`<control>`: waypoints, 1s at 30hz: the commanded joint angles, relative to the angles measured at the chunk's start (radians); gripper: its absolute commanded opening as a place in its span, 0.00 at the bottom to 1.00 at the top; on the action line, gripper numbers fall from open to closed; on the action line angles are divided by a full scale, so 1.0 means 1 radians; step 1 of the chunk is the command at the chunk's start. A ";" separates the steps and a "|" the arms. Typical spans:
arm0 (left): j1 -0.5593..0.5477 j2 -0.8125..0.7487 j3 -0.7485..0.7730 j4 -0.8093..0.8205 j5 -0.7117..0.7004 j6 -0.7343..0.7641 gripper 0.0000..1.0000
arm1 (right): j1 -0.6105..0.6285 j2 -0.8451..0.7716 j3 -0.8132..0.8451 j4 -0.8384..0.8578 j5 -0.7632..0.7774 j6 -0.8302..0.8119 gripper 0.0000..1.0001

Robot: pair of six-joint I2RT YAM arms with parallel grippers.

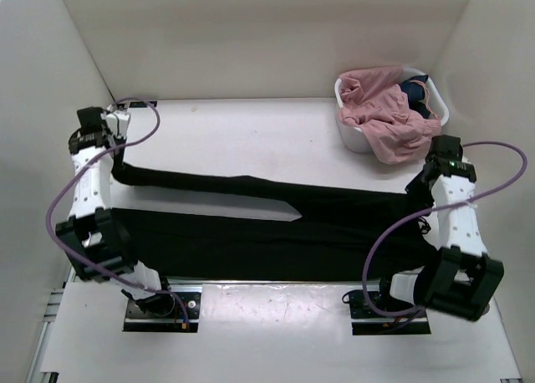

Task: Fold and stack the trousers
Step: Fold the trousers

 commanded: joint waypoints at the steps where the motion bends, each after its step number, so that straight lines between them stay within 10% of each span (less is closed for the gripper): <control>1: 0.067 -0.175 -0.057 0.033 -0.092 0.083 0.15 | -0.017 -0.125 -0.037 -0.068 0.051 0.025 0.00; 13: 0.188 -0.553 -0.560 0.003 -0.279 0.295 0.15 | -0.017 -0.631 -0.352 -0.447 -0.009 0.247 0.00; 27: 0.234 -0.633 -0.730 0.047 -0.428 0.403 0.15 | -0.006 -0.620 -0.272 -0.572 0.034 0.243 0.00; 30: 0.234 -0.633 -0.754 0.047 -0.428 0.413 0.17 | -0.006 -0.633 -0.272 -0.573 0.034 0.232 0.24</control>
